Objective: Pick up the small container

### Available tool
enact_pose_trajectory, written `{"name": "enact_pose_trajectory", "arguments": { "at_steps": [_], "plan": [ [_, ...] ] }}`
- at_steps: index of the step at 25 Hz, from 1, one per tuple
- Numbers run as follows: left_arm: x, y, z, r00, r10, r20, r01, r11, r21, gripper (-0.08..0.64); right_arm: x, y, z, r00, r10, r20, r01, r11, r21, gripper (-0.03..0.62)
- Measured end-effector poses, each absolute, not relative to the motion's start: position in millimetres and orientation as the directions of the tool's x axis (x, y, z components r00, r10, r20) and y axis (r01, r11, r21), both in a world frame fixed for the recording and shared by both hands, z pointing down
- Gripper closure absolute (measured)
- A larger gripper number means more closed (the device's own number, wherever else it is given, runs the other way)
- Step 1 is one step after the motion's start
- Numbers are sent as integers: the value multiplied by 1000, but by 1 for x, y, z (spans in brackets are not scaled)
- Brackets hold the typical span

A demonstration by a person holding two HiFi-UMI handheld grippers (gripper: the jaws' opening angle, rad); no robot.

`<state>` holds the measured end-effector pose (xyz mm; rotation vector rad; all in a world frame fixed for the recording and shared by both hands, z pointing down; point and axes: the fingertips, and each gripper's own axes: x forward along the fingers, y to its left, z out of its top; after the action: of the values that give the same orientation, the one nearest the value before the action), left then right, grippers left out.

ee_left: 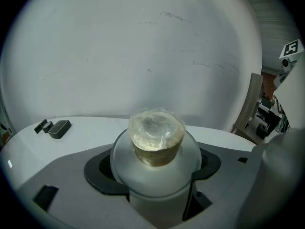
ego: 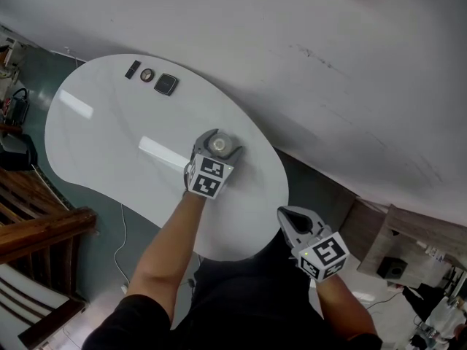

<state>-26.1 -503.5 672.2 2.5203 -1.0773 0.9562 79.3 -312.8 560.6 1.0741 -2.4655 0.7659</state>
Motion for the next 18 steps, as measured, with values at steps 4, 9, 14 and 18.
{"name": "enact_pose_trajectory", "arguments": {
  "at_steps": [4, 9, 14, 18],
  "plan": [
    [-24, -506, 672, 516, -563, 646, -714, -699, -39, 219, 81, -313, 562, -654, -564, 504, -751, 565, -342, 598],
    [-24, -508, 673, 523, -570, 634, -712, -701, -42, 219, 81, -312, 564, -655, -566, 501, -751, 561, -349, 598],
    [-22, -509, 673, 540, -566, 623, -698, -715, -43, 219, 82, -308, 566, -650, -566, 508, -755, 557, -346, 598],
    [-21, -508, 674, 546, -534, 645, -669, -742, -49, 219, 82, -305, 563, -644, -573, 507, -760, 553, -341, 598]
  ]
}}
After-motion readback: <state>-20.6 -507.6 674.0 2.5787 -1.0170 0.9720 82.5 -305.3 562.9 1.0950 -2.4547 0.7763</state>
